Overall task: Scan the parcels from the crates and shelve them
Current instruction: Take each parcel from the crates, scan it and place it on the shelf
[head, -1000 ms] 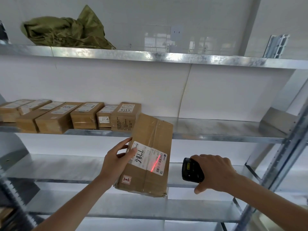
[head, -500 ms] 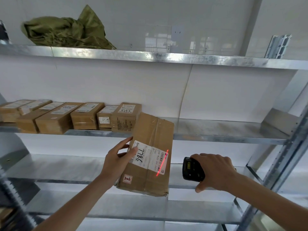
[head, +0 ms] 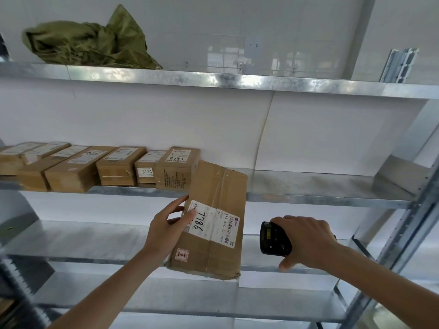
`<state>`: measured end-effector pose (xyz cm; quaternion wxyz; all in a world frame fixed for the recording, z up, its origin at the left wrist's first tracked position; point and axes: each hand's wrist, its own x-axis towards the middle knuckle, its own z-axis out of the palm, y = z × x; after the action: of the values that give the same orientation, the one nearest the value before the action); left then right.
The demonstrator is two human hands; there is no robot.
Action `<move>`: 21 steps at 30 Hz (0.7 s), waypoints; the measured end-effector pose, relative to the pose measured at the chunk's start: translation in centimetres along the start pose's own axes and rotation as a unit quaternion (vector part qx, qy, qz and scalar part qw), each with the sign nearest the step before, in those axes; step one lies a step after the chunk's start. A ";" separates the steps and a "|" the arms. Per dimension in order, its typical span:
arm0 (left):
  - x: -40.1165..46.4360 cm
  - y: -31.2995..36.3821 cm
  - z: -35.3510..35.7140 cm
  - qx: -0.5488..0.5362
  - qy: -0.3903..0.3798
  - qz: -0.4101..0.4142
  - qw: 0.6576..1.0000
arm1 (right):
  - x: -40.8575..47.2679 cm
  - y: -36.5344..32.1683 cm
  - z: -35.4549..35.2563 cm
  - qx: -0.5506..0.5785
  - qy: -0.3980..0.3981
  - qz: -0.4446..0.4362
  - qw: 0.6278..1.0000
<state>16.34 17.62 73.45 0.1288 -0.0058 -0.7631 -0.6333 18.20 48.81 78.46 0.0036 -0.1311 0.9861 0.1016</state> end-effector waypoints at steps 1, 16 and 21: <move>0.1 0.0 0.1 0.000 0.001 0.001 1.000 | 0.1 0.1 0.1 0.000 -0.001 0.000 1.000; 1.1 0.2 1.4 -0.006 0.016 0.002 1.000 | 1.2 0.6 0.8 0.172 0.010 -0.002 0.985; 1.9 0.4 3.2 -0.042 0.036 -0.027 0.998 | 1.6 -0.8 1.9 0.349 0.015 -0.037 0.936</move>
<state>13.94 20.51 73.71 0.1387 0.0327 -0.7307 -0.6677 16.85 48.01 76.39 0.0381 -0.1599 0.9539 -0.2510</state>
